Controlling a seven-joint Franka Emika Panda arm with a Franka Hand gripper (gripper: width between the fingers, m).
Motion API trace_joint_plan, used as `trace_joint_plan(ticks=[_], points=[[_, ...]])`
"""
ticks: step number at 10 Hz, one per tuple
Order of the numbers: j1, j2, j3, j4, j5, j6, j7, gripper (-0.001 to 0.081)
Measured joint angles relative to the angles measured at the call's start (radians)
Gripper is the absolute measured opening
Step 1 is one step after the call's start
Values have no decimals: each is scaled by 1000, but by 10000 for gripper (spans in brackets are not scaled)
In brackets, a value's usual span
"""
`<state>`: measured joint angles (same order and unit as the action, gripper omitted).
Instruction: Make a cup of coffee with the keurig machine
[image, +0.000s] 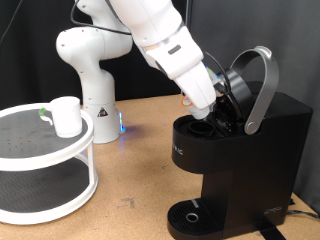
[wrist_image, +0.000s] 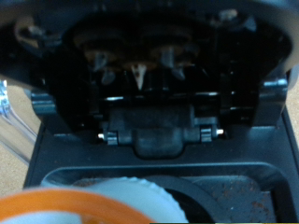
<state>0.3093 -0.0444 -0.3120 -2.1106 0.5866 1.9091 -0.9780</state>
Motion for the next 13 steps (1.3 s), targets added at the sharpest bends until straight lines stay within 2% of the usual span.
trace_joint_plan(ticks=[6, 12, 13], points=[[0, 32, 14, -24, -8, 60, 9, 427], [0, 51, 26, -24, -8, 74, 22, 427], [0, 54, 26, -24, -8, 74, 22, 451]])
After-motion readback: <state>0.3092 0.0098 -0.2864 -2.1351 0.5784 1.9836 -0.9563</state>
